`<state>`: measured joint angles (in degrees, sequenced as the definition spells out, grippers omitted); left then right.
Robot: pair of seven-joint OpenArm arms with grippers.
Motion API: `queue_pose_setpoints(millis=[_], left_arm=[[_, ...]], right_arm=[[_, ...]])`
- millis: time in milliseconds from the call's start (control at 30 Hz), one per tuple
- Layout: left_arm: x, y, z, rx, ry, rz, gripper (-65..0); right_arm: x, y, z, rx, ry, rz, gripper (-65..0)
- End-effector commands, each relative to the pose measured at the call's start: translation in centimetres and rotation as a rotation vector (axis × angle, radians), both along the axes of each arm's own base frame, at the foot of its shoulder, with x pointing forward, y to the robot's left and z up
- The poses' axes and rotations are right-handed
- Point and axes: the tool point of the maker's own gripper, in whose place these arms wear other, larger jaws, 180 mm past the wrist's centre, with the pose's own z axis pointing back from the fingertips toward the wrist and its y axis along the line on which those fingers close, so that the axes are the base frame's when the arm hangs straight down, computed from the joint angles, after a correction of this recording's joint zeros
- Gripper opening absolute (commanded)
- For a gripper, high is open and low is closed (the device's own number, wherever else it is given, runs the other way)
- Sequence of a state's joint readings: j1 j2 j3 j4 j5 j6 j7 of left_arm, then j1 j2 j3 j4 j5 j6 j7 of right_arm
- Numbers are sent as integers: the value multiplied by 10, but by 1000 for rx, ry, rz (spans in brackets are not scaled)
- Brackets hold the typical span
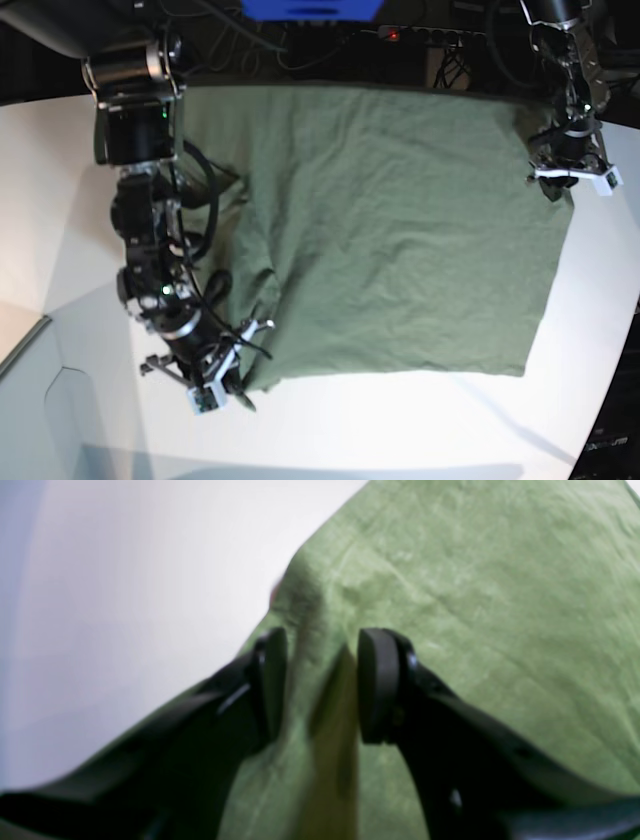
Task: Layout the t-shirt on the table in an organized manner, then fold the t-shirt properly
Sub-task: 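Drag the held shirt side with the right gripper toward the hem, then move the right gripper back toward the collar, straightening the shirt side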
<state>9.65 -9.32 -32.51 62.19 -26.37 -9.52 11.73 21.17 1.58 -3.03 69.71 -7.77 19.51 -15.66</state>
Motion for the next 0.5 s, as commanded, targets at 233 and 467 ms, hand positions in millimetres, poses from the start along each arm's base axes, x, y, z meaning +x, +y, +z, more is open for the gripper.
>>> queue_pose_setpoints(millis=[233,467], left_arm=[[-17,-6,-18,-38,101,-8,-412],[-15,-6,-17,-36,97,-9,-412]], right_arm=[[43,-18,5,-6,2,-20,-484],[37,-35,-1,-34,11,-39,-251]])
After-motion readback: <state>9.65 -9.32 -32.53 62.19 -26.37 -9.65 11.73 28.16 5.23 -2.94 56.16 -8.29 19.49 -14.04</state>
